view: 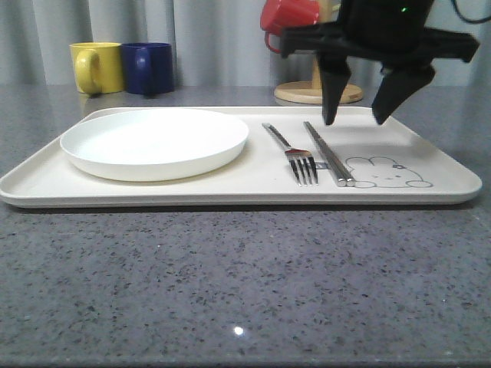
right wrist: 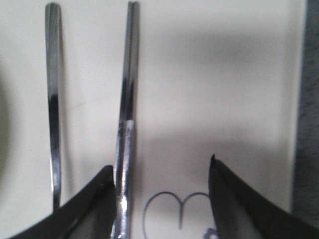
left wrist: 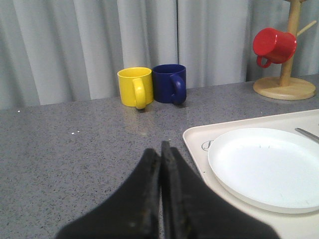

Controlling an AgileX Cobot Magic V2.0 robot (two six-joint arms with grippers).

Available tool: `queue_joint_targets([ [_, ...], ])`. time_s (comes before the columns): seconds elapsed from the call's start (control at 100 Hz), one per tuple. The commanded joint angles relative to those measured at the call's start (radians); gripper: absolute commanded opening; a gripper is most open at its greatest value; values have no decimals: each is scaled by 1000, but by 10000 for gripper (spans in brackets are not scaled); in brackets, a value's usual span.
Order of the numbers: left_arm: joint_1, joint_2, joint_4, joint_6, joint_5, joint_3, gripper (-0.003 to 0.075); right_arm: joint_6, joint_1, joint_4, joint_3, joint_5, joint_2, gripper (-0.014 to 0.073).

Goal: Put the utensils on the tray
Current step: 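Place the chopsticks on the tray beside the fork and open, then raise the right gripper and move it to the silver spoon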

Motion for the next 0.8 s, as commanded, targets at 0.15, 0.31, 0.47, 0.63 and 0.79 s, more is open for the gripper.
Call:
queue_joint_targets([
  [0.15,0,5,-12,0,-77,-28,-19,-163,-185,-70,-27,49,-173,426],
  [0.31,0,5,-12,0,-77,-28,-19,-313,-368,-62,-27,104,-200,426],
  [0.47,0,5,-12,0,-77,-28,-19,-508,-541,28,-25,139,-197,426],
  [0.63,0,5,-12,0,-77,-28,-19,-658,-667,133,-24,139,-176,426],
  [0.79,0,5,-12,0,-77,-28,-19,-698,-717,155,-24,136,-118,426],
])
